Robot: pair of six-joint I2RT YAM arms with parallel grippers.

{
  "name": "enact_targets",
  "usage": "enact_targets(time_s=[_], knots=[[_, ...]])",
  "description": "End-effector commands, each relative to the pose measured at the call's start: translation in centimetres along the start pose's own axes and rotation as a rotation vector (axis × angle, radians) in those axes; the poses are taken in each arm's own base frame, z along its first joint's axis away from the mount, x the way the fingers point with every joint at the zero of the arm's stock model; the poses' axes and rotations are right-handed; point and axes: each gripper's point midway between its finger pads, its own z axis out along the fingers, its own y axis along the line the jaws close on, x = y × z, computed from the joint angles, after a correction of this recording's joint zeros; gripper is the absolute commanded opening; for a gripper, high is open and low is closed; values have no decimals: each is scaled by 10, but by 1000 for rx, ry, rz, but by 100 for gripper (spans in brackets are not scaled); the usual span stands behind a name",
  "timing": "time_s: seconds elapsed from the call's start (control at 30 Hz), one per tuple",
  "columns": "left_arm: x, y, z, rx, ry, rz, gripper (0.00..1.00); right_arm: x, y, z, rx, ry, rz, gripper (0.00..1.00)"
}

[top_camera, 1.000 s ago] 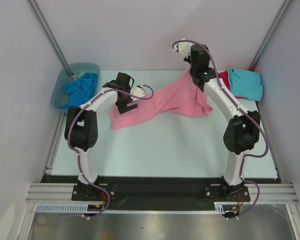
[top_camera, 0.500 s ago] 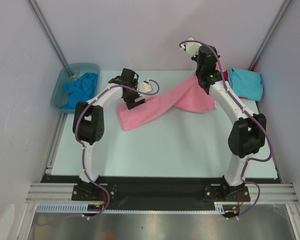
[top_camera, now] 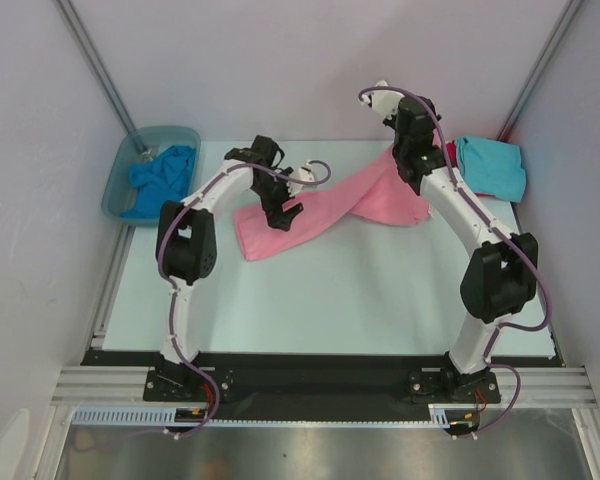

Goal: Fold and stack the t-shirts
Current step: Flatten the tshirt out

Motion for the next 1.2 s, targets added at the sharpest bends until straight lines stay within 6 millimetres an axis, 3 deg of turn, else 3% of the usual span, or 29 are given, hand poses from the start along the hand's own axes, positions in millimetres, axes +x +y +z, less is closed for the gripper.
enact_targets(time_s=[0.0,0.17,0.3,0.5,0.7,0.83,1.0,1.1,1.13,1.17], knots=[[9,-19,13,120,11,-21,99,-18,-43,-21,94,-52,60,0],[29,11,23,19,75,-56,99,-17,-38,-23,82,-50,55,0],[22,35,3,-50,37,-77,99,-18,-35,-25,79,-55,46,0],[16,27,-20,-39,10,-34,99,-19,-37,-23,87,-59,39,0],[46,18,-4,29,73,-52,97,-21,-34,-19,89,-63,34,0],[52,15,3,66,84,-68,78,-22,-34,-17,90,-65,24,0],[59,19,6,56,97,-81,74,-22,-29,-16,82,-64,19,0],[61,27,5,36,97,-99,58,-21,-27,-15,77,-59,18,0],[61,30,5,30,94,-102,43,-21,-27,-15,78,-60,19,0],[61,30,4,27,94,-103,15,-22,-25,-15,76,-58,19,0]])
